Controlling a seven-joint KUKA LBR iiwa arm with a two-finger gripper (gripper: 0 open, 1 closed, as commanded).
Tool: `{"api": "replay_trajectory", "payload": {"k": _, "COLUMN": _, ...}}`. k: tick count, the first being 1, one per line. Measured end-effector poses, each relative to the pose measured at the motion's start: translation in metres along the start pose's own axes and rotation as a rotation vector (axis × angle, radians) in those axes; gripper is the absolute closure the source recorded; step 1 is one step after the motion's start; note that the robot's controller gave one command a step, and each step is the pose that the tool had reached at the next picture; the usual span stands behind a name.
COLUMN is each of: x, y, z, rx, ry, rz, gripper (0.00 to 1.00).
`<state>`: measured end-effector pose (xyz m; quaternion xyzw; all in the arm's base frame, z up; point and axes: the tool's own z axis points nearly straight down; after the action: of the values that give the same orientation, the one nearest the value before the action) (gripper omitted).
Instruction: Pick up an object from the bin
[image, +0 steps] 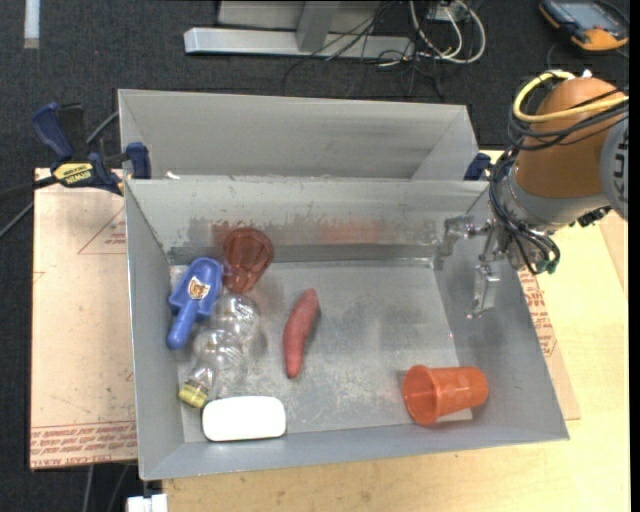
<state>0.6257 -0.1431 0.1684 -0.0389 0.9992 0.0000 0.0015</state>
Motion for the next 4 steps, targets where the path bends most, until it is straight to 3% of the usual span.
{"api": "replay_trajectory", "payload": {"k": 1, "x": -0.013, "y": -0.003, "z": 0.07, "rx": -0.002, "ry": 0.002, "rz": -0.162, "gripper": 0.0}}
{"api": "replay_trajectory", "payload": {"k": 2, "x": 0.011, "y": -0.005, "z": 0.099, "rx": -0.001, "ry": -0.002, "rz": -0.15, "gripper": 0.0}}
{"api": "replay_trajectory", "payload": {"k": 3, "x": 0.092, "y": 0.009, "z": 0.087, "rx": 0.009, "ry": -0.026, "rz": -0.25, "gripper": 0.0}}
{"api": "replay_trajectory", "payload": {"k": 4, "x": 0.077, "y": 0.002, "z": 0.093, "rx": 0.0, "ry": -0.01, "rz": -0.302, "gripper": 0.0}}
